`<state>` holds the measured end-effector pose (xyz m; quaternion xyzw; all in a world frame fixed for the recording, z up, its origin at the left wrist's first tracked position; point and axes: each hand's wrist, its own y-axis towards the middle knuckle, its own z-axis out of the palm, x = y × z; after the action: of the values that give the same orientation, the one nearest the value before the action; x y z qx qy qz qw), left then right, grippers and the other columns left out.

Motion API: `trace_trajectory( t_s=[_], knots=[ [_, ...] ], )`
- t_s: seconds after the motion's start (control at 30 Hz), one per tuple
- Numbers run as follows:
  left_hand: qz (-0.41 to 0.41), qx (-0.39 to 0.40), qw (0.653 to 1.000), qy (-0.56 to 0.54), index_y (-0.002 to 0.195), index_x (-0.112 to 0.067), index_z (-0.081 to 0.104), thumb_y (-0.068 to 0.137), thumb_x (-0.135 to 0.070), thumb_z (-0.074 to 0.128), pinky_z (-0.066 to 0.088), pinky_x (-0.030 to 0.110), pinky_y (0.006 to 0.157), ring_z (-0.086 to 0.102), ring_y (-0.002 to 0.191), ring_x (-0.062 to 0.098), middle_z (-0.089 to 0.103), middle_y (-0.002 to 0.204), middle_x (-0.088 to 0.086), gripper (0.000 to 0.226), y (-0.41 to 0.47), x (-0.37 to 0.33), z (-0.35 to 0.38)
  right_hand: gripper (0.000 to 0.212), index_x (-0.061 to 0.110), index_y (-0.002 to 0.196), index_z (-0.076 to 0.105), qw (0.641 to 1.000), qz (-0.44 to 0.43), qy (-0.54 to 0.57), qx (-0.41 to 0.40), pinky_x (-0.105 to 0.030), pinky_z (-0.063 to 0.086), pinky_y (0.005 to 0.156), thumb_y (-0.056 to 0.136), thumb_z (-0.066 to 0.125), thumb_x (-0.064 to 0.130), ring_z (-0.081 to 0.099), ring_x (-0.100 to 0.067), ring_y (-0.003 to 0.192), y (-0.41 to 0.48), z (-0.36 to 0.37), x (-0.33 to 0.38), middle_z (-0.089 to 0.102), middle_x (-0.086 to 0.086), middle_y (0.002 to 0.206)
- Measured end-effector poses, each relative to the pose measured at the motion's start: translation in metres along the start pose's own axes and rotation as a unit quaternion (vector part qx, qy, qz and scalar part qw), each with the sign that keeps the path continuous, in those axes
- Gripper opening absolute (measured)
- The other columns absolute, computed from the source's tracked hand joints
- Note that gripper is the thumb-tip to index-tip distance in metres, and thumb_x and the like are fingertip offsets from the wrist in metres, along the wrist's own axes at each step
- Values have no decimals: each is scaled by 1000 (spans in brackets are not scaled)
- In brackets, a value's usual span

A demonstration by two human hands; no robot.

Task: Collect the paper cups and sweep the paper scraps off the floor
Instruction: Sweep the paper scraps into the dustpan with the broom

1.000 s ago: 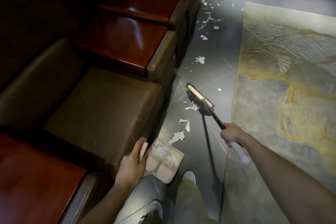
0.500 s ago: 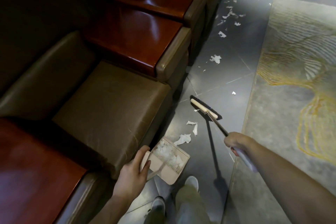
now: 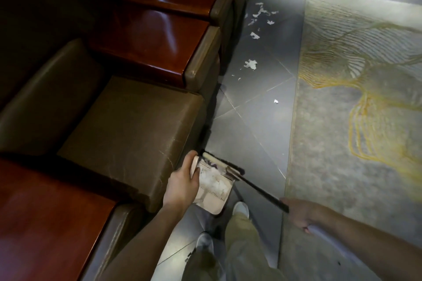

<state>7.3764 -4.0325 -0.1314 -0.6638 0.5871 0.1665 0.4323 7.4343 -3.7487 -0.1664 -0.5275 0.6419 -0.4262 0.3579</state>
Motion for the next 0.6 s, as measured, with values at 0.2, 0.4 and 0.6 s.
trace_trajectory(
  t_s=[0.2,0.4,0.6],
  knots=[
    [13,0,1000,-14,133,-37,35,100,-26,44,51,28,69,53,72,3,49,86,-10,36,-8,1,-3,70,18,144,32,994,-55,83,44,-17,37,32,79,36,-9,46,-4,26,-75,9,-8,65,-14,87],
    [41,30,998,-24,136,-35,34,99,-23,45,50,33,83,57,91,16,51,105,-4,40,0,-8,-3,71,26,141,36,972,-17,233,4,-21,36,33,77,37,-4,41,-10,28,-96,13,-25,47,-3,51],
    [74,17,997,-4,132,-37,36,98,-27,47,55,44,81,63,85,22,60,104,4,38,43,-44,5,55,20,128,46,948,-3,316,-24,-18,30,34,78,41,-4,36,-13,31,-77,-29,-60,42,-7,53]
  ],
)
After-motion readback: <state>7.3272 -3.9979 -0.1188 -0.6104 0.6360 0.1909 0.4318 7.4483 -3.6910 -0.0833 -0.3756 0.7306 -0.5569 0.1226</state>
